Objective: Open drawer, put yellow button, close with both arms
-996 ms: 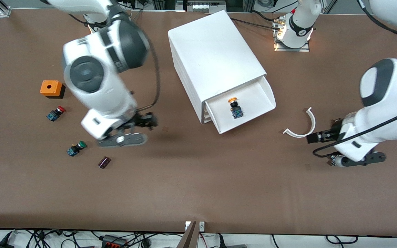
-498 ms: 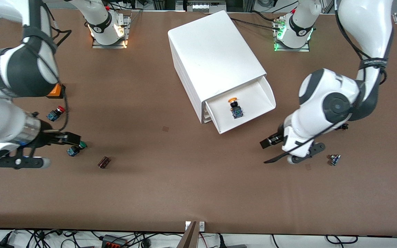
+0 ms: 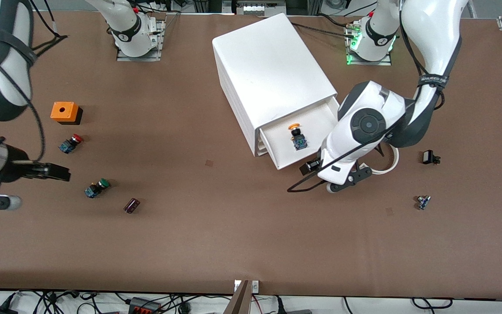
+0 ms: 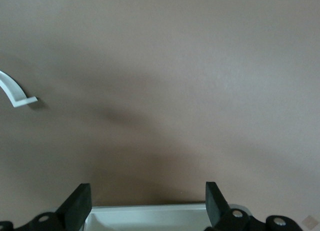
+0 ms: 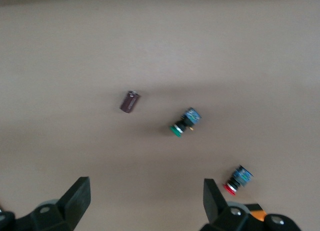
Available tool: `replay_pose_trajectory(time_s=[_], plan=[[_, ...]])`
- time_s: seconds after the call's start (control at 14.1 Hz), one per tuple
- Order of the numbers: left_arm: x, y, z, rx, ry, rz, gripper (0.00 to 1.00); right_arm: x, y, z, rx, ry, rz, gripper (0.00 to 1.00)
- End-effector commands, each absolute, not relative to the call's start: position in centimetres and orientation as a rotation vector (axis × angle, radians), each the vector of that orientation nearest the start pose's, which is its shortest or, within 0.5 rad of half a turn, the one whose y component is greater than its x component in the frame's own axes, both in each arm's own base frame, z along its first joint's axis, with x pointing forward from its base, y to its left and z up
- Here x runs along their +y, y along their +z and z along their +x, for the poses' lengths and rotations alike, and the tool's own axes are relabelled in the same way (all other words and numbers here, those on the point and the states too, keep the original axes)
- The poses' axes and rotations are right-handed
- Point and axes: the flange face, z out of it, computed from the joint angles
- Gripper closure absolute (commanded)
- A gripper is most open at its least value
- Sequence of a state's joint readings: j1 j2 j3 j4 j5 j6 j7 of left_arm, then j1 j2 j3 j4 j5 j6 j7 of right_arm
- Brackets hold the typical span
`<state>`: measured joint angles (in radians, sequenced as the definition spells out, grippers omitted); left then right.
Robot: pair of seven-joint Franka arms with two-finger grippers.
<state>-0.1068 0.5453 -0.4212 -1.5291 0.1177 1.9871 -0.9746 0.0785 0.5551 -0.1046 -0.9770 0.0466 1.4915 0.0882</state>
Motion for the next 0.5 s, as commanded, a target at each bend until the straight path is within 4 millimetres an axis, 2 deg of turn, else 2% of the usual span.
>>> replay_pose_trajectory(time_s=[0.0,0.07,0.21,0.43], plan=[[-31.5,37.5,59.0,-0.668,0.126,-3.110,0.00,-2.9,57.4,65.5,0.141,0.003,-3.117,0.00],[-32.0,37.8,58.2,-0.649,0.136,-3.116,0.00,-4.2,58.1,64.4,0.142,0.000,-3.116,0.00],[-34.4,37.4,55.8,-0.565,0.188,-3.131,0.00,-4.8,59.5,62.2,0.140,-0.007,-3.104,0.00],[-36.7,36.2,52.8,-0.471,0.246,-3.127,0.00,-4.1,60.8,61.0,0.085,-0.027,-3.136,0.00]])
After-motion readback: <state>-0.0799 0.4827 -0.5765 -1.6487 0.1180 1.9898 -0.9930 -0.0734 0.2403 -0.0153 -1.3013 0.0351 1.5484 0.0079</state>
